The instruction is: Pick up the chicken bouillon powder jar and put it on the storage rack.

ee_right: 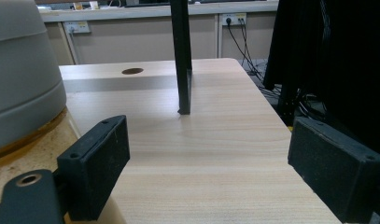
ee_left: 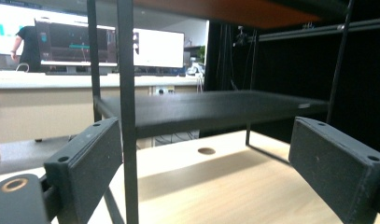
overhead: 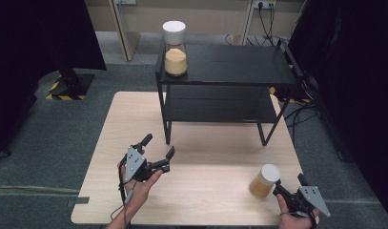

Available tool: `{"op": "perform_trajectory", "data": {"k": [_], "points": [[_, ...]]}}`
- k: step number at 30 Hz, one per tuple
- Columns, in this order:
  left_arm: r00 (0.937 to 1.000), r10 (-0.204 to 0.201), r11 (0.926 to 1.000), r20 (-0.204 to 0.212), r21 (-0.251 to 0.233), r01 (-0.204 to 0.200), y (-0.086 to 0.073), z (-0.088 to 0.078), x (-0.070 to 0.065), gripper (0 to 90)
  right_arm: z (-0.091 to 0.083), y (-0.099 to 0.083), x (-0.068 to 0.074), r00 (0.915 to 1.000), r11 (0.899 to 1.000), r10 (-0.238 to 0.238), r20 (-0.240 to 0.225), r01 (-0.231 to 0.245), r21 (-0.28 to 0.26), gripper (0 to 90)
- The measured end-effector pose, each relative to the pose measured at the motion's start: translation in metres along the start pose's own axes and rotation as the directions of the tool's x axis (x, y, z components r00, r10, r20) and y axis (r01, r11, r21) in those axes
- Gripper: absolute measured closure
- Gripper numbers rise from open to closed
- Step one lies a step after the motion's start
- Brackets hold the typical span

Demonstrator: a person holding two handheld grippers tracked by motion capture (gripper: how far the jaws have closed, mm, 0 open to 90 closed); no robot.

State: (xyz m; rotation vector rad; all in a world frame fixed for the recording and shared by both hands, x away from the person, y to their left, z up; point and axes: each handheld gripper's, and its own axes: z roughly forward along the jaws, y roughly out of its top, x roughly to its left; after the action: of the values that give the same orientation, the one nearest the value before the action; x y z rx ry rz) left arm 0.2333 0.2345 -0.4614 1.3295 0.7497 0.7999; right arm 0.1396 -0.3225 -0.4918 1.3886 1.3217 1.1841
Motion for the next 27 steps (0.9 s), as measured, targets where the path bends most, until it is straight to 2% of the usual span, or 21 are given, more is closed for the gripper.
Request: {"op": "perform_trajectory", "data": {"k": [5,13,18,27], "points": [[0.9997,-0.023,0.9992,-0.005,0.032,0.023,-0.015,-0.006,0.007,8.6,0.000,0.000,-0.001,1.0000,1.000,0.002,-0.002,-0.002,-0.002,12.9],[0.9984,-0.050,0.9932,-0.026,0.104,0.052,-0.033,-0.007,0.015,8.5,0.000,0.000,-0.001,1.0000,1.000,0.000,-0.003,0.000,-0.002,12.9],[0.9975,-0.062,0.9906,-0.034,0.120,0.065,-0.043,-0.007,0.017,8.5,-0.001,-0.001,-0.001,1.0000,1.000,0.000,-0.005,0.000,-0.006,12.9],[0.9971,-0.062,0.9888,-0.045,0.133,0.067,-0.049,-0.007,0.018,8.4,-0.001,-0.001,-0.002,1.0000,1.000,0.000,-0.006,0.000,-0.007,12.9]]}}
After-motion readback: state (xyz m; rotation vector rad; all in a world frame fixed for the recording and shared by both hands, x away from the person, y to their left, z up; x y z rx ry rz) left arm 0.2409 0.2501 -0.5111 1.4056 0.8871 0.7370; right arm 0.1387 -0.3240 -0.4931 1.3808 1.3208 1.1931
